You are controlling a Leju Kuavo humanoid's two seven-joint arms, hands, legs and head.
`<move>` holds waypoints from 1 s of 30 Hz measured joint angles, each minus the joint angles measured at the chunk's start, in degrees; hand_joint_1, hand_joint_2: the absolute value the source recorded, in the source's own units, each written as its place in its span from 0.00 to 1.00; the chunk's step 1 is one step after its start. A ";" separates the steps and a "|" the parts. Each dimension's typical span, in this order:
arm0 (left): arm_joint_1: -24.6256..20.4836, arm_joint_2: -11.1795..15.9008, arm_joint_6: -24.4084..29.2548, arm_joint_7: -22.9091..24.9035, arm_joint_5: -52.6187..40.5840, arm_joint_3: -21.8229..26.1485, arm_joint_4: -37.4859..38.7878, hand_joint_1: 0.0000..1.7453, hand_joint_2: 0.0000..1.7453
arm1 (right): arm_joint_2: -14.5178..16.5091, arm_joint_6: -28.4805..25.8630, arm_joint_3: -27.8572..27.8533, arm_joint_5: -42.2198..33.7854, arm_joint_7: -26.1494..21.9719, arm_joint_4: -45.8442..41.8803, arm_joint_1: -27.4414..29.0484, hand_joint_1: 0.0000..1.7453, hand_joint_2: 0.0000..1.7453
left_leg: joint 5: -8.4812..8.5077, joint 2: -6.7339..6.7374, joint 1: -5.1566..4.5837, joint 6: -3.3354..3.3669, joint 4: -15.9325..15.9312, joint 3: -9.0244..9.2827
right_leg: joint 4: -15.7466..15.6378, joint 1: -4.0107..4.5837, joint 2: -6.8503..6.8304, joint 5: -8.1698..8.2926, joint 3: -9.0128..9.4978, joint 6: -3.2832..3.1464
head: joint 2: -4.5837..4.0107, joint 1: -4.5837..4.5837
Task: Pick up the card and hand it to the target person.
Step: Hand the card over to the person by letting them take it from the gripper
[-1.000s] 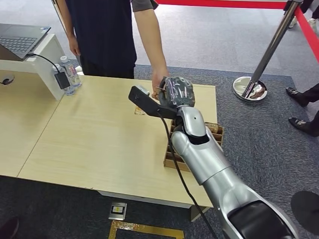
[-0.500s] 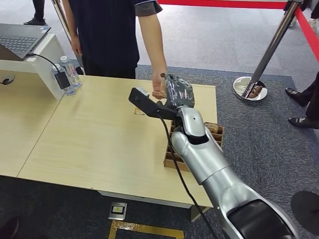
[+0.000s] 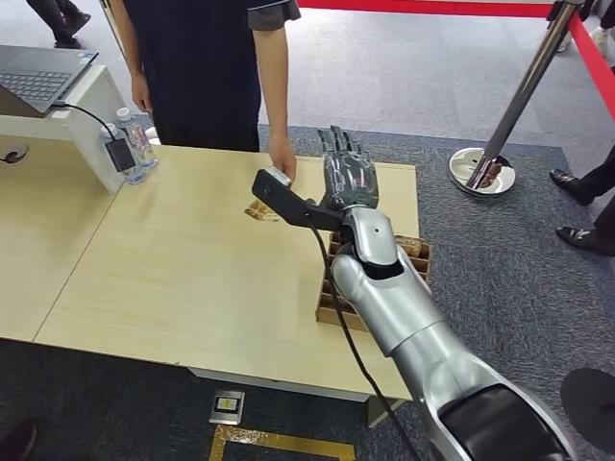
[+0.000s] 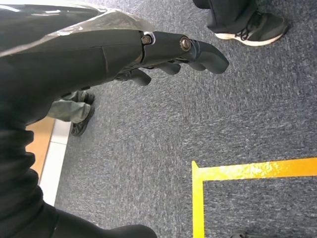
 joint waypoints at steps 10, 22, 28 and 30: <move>0.22 -0.02 0.13 -0.74 1.27 0.08 0.00 0.00 1.00 | -10.87 -8.05 -5.21 7.25 3.99 -11.04 7.22 0.00 1.00 | -0.02 -0.09 -0.03 0.03 0.10 -0.03 | -0.08 -0.02 0.00 0.02 0.02 0.03 | 0.00 -0.01; 0.66 -0.20 0.85 -1.39 2.84 0.50 0.00 0.00 1.00 | -24.32 -20.62 -30.26 5.73 -0.65 -40.55 32.56 0.00 1.00 | -0.17 -0.19 -0.01 0.13 0.11 -0.13 | -0.16 -0.02 -0.01 -0.05 -0.01 0.10 | 0.00 -0.01; 0.56 -0.39 0.61 -1.03 2.23 0.51 0.00 0.00 1.00 | -25.11 -24.67 -48.09 -12.19 -12.21 -54.10 47.93 0.00 1.00 | -0.27 -0.20 -0.01 0.16 0.10 -0.09 | -0.20 -0.03 -0.01 -0.14 0.02 0.19 | 0.00 -0.01; 0.59 -0.43 0.31 -1.07 2.13 0.51 0.00 0.00 1.00 | -22.32 -24.38 -55.85 -20.63 -20.37 -57.41 52.25 0.00 1.00 | -0.31 -0.18 -0.01 0.11 0.07 -0.08 | -0.19 -0.03 -0.01 -0.17 0.03 0.18 | 0.00 -0.01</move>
